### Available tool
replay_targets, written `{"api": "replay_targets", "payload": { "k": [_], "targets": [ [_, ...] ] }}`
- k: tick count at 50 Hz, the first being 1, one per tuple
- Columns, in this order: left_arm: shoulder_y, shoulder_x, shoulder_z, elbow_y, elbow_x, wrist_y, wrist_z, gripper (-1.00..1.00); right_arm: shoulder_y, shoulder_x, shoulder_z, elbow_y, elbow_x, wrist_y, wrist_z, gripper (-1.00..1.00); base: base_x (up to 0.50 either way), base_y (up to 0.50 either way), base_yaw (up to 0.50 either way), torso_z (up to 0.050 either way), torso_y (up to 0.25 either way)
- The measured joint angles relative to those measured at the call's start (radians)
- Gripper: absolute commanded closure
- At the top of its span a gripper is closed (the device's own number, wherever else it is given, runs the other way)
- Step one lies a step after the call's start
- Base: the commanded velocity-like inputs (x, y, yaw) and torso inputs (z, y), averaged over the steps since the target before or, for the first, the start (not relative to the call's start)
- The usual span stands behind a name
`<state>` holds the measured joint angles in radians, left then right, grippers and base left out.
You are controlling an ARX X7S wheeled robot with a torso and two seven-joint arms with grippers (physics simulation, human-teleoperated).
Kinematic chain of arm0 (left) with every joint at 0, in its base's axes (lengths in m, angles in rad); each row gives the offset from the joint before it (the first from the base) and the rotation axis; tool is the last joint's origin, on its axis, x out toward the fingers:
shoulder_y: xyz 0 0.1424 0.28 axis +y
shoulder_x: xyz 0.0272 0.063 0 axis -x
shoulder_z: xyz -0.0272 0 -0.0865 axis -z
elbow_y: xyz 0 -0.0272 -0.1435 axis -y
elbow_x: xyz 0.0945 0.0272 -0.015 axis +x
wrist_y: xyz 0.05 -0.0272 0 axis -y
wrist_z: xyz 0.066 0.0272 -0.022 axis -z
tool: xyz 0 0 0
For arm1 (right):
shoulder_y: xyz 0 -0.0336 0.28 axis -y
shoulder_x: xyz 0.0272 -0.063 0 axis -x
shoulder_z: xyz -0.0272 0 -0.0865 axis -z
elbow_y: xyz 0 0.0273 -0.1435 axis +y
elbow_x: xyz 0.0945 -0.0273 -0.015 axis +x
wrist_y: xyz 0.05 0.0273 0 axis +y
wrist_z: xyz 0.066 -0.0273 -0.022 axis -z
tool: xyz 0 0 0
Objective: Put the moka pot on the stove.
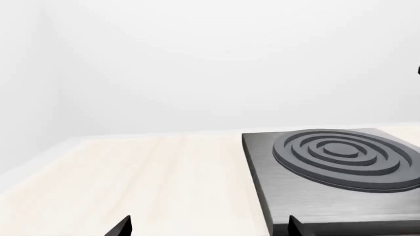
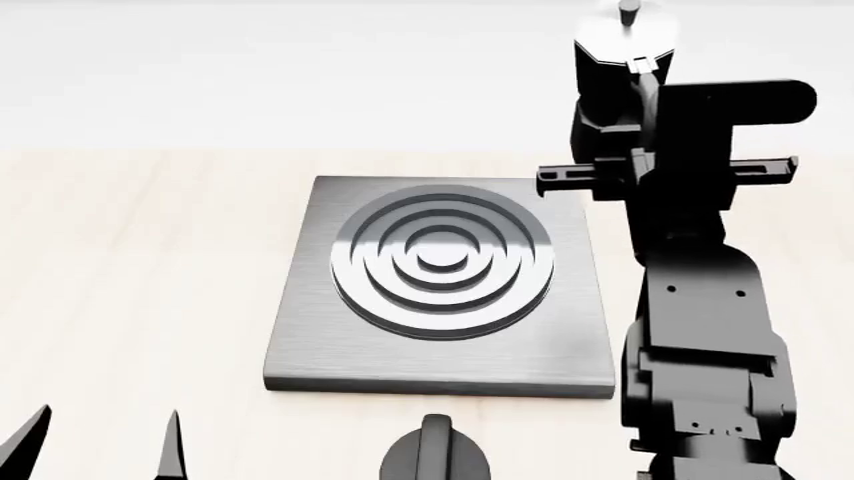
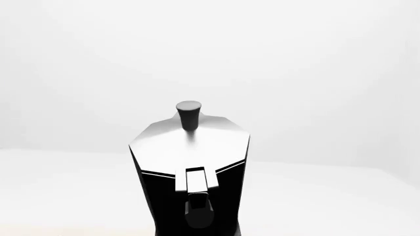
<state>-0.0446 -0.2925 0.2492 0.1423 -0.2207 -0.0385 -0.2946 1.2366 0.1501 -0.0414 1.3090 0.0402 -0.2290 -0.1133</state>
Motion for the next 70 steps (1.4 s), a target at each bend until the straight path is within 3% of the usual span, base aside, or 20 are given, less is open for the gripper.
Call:
{"api": "replay_targets", "payload": {
  "k": [54,70],
  "targets": [
    [0.001,-0.013,0.014,-0.005,-0.011,0.012,-0.015,-1.0,-0.011,-0.132,0.028,0.0,-0.016,0.022,-0.128,1.0,0.0,0.0,0.0,0.0,0.001],
    [0.0,-0.017,0.016,-0.005,-0.016,0.013,-0.019,-1.0,-0.006,-0.144,-0.048,0.0,0.084,0.055,-0.114,1.0,0.0,0.0,0.0,0.0,0.001]
  ]
}}
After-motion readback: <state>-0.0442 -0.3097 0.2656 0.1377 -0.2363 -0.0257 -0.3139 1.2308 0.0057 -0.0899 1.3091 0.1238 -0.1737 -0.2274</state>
